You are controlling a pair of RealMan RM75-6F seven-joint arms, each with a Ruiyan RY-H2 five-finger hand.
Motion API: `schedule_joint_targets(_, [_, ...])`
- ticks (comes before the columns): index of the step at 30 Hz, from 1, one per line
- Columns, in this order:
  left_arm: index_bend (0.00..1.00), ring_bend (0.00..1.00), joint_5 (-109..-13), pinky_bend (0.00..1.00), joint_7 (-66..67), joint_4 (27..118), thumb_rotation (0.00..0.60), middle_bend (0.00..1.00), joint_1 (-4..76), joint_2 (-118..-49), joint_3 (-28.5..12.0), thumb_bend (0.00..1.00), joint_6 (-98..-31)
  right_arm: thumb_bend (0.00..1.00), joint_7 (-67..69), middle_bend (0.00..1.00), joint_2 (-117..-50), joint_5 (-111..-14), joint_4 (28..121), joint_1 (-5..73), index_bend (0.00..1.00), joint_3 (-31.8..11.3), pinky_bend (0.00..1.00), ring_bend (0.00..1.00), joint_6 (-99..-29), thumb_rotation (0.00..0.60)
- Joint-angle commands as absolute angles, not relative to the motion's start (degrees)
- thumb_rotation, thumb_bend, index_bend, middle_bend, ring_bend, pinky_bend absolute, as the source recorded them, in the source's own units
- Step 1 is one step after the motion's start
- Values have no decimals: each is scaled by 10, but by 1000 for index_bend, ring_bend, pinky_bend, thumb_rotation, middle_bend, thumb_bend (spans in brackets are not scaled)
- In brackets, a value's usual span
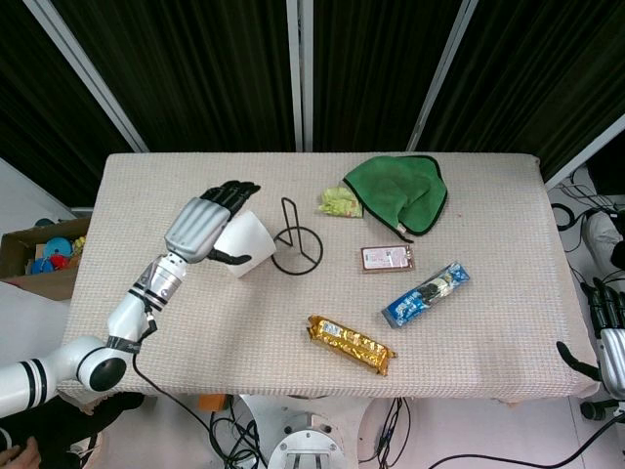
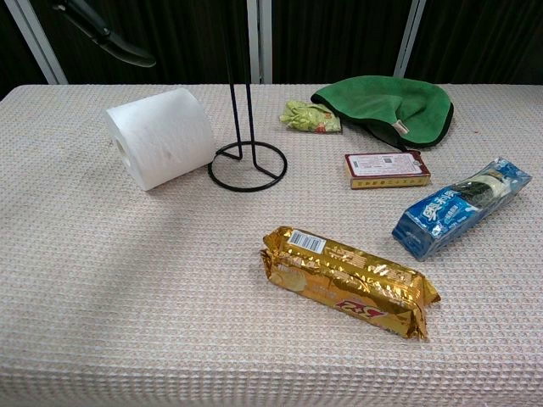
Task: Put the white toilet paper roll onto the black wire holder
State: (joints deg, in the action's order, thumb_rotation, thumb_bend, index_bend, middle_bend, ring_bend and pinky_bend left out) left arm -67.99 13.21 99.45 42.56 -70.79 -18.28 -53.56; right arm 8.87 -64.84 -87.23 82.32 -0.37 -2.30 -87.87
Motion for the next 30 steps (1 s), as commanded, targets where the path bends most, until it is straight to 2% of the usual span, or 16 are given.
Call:
schedule_joint_targets(1, [70, 74, -679, 211, 129, 996, 478, 84, 426, -705, -181, 74, -541, 177, 82, 0, -648, -875, 829, -1, 0, -23, 0, 0, -877, 600])
schedule_joint_targets(3, [70, 74, -679, 211, 130, 998, 477, 84, 426, -703, -179, 74, -546, 177, 79, 0, -648, -877, 831, 0, 0, -22, 0, 0, -876, 600])
schedule_joint_targets(7, [70, 74, -678, 210, 136, 1008, 423, 88, 427, -699, -170, 73, -551, 176, 78, 0, -649, -878, 830, -1, 0, -20, 0, 0, -876, 600])
schedule_joint_targets(13, [70, 74, -630, 210, 150, 1022, 382, 88, 432, -700, -165, 62, -548, 177, 85, 0, -651, -876, 823, -3, 0, -20, 0, 0, -877, 600])
schedule_joint_targets(15, [70, 73, -603, 210, 161, 1025, 343, 88, 436, -706, -163, 58, -547, 176, 84, 0, -651, -874, 820, -3, 0, -20, 0, 0, -876, 600])
schedule_joint_targets(16, [70, 70, -589, 209, 172, 1026, 302, 87, 438, -710, -161, 56, -549, 176, 84, 0, -652, -873, 820, -3, 0, -21, 0, 0, -875, 600])
schedule_joint_targets(18, [63, 50, -553, 195, 202, 1029, 265, 71, 446, -719, -155, 56, -552, 176, 85, 0, -654, -872, 818, -3, 0, -21, 0, 0, -874, 600])
schedule_joint_targets(27, [0, 7, -332, 173, 365, 1035, 246, 1, 510, -755, -129, 54, -575, 176, 97, 0, -659, -869, 805, -2, 0, -19, 0, 0, -868, 600])
schedule_joint_targets(30, [0, 0, -249, 166, 395, 1026, 218, 0, 538, -764, -130, 54, -571, 176, 101, 0, -661, -866, 799, -2, 0, -19, 0, 0, -863, 600])
